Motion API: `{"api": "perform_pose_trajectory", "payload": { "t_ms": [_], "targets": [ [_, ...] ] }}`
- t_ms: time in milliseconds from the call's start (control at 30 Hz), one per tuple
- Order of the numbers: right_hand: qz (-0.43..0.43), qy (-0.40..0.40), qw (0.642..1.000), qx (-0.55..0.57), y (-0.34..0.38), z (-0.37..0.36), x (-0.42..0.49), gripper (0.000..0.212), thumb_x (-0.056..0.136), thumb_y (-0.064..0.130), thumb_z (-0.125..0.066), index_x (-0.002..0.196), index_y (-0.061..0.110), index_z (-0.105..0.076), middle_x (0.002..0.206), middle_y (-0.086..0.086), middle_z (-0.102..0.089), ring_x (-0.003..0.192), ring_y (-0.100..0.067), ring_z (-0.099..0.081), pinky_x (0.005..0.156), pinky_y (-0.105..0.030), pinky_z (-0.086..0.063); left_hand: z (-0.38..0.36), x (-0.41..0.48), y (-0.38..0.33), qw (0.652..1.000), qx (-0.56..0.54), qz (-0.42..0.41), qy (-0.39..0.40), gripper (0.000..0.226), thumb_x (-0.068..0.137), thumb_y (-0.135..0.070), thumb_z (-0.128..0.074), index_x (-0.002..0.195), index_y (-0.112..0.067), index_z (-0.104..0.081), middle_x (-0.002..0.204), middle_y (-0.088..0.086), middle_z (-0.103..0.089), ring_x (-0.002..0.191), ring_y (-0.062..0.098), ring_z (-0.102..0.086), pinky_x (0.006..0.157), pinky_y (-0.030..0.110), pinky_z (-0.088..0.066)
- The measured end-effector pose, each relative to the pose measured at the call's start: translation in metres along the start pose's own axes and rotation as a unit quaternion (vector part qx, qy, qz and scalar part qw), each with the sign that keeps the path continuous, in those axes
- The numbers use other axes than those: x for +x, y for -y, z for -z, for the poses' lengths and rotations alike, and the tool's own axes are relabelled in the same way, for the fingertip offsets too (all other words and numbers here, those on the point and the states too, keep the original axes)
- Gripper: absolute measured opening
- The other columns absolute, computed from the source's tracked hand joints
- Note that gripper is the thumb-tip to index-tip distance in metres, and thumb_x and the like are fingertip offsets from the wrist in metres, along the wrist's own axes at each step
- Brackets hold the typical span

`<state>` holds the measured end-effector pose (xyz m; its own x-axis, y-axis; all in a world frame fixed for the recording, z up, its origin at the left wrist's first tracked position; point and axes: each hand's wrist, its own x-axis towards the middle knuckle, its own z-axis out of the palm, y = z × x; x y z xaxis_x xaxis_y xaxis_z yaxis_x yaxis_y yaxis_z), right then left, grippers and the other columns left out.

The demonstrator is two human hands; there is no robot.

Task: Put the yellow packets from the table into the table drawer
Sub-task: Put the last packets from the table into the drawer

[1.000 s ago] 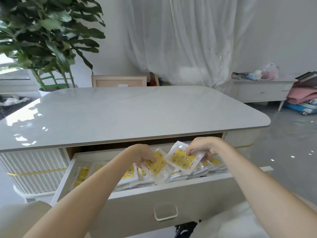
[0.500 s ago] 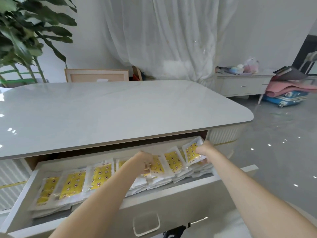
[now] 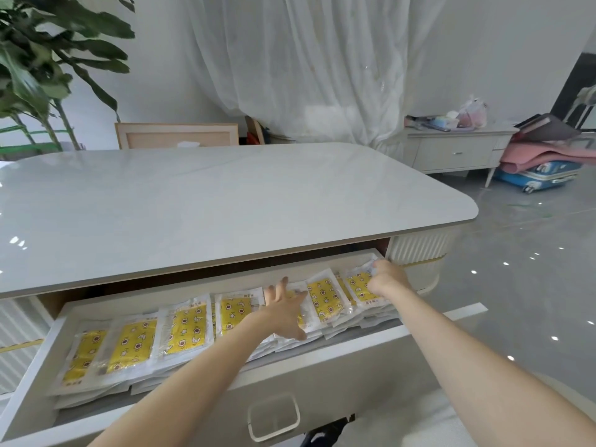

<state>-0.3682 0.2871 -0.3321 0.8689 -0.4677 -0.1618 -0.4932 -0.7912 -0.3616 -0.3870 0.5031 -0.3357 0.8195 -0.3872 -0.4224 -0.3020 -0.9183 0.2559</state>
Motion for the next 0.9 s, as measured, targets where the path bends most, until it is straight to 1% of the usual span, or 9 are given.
{"api": "perform_pose_trajectory", "payload": {
  "t_ms": [67, 133, 233, 367, 500, 600, 700, 800, 900],
  "targets": [
    [0.038, -0.019, 0.998, -0.055, 0.003, 0.001, -0.002, 0.056, 0.085, -0.006, -0.047, 0.135, 0.019, -0.053, 0.141, -0.009, -0.044, 0.130, -0.028, -0.043, 0.100, -0.040, -0.045, -0.002, 0.001, 0.001, 1.000, 0.023, -0.008, -0.005, 0.083, 0.090, -0.030, -0.057, 0.152, -0.031, -0.001, 0.156, 0.006, 0.023, 0.142, 0.041, 0.021, 0.114, 0.058, -0.011],
    [0.064, -0.017, 0.995, -0.078, 0.005, 0.001, -0.004, 0.058, 0.084, -0.007, -0.046, 0.133, 0.023, -0.056, 0.141, -0.007, -0.047, 0.130, -0.026, -0.043, 0.097, -0.038, -0.047, -0.003, 0.002, 0.004, 0.999, 0.039, -0.019, -0.019, 0.078, 0.092, -0.027, -0.054, 0.152, -0.029, -0.004, 0.158, 0.006, 0.016, 0.143, 0.040, 0.016, 0.116, 0.056, -0.015],
    [0.081, 0.054, 0.993, -0.059, 0.006, -0.003, -0.006, 0.061, 0.085, -0.006, -0.045, 0.138, 0.023, -0.051, 0.138, -0.003, -0.054, 0.117, -0.024, -0.056, 0.091, -0.032, -0.051, -0.005, 0.005, 0.008, 0.998, 0.054, -0.033, -0.021, 0.072, 0.094, -0.023, -0.050, 0.152, -0.026, -0.007, 0.159, 0.007, 0.006, 0.145, 0.039, 0.006, 0.116, 0.053, -0.019],
    [0.084, 0.116, 0.988, -0.064, 0.007, -0.004, -0.008, 0.057, 0.087, 0.002, -0.047, 0.141, 0.020, -0.048, 0.139, -0.002, -0.053, 0.116, -0.023, -0.056, 0.090, -0.028, -0.049, -0.007, 0.007, 0.012, 0.996, 0.076, -0.049, -0.006, 0.066, 0.097, -0.025, -0.046, 0.152, -0.024, -0.010, 0.160, 0.004, 0.002, 0.146, 0.035, 0.007, 0.116, 0.052, -0.020],
    [0.086, 0.138, 0.984, -0.073, 0.010, -0.002, -0.014, 0.051, 0.088, 0.002, -0.046, 0.137, 0.014, -0.051, 0.137, -0.007, -0.055, 0.119, -0.024, -0.057, 0.100, -0.033, -0.047, -0.008, 0.007, 0.017, 0.995, 0.085, -0.058, -0.009, 0.061, 0.099, -0.031, -0.042, 0.152, -0.024, -0.013, 0.161, 0.002, 0.000, 0.148, 0.029, 0.002, 0.118, 0.050, -0.017],
    [0.118, 0.112, 0.983, -0.080, 0.019, 0.000, -0.026, 0.048, 0.088, 0.003, -0.047, 0.134, 0.017, -0.054, 0.135, -0.004, -0.057, 0.117, -0.023, -0.058, 0.099, -0.036, -0.048, 0.001, -0.001, 0.016, 0.997, 0.023, -0.062, -0.037, 0.059, 0.098, -0.028, -0.043, 0.151, -0.021, -0.019, 0.160, 0.001, -0.012, 0.147, 0.022, -0.015, 0.118, 0.040, -0.020],
    [0.180, 0.080, 0.977, -0.084, 0.037, 0.004, -0.052, 0.045, 0.091, 0.011, -0.047, 0.133, 0.026, -0.053, 0.134, 0.002, -0.057, 0.113, -0.022, -0.059, 0.088, -0.032, -0.049, 0.014, -0.020, 0.019, 0.991, -0.078, -0.063, -0.087, 0.054, 0.096, -0.028, -0.047, 0.148, -0.022, -0.031, 0.154, -0.002, -0.031, 0.138, 0.019, -0.035, 0.112, 0.032, -0.030],
    [0.236, 0.061, 0.967, -0.073, 0.057, 0.007, -0.083, 0.040, 0.092, 0.018, -0.047, 0.129, 0.031, -0.055, 0.129, 0.003, -0.059, 0.110, -0.021, -0.060, 0.083, -0.030, -0.047, 0.020, -0.043, 0.029, 0.980, -0.128, -0.040, -0.148, 0.049, 0.095, -0.033, -0.048, 0.143, -0.025, -0.039, 0.146, -0.004, -0.044, 0.128, 0.017, -0.047, 0.105, 0.030, -0.037],
    [0.292, 0.053, 0.953, -0.057, 0.074, 0.011, -0.123, 0.034, 0.094, 0.027, -0.046, 0.127, 0.032, -0.055, 0.116, 0.005, -0.066, 0.096, -0.018, -0.062, 0.080, -0.030, -0.046, 0.022, -0.078, 0.049, 0.975, -0.155, -0.007, -0.160, 0.047, 0.095, -0.035, -0.050, 0.140, -0.027, -0.044, 0.142, -0.004, -0.048, 0.123, 0.017, -0.052, 0.103, 0.032, -0.042]
  ]
}}
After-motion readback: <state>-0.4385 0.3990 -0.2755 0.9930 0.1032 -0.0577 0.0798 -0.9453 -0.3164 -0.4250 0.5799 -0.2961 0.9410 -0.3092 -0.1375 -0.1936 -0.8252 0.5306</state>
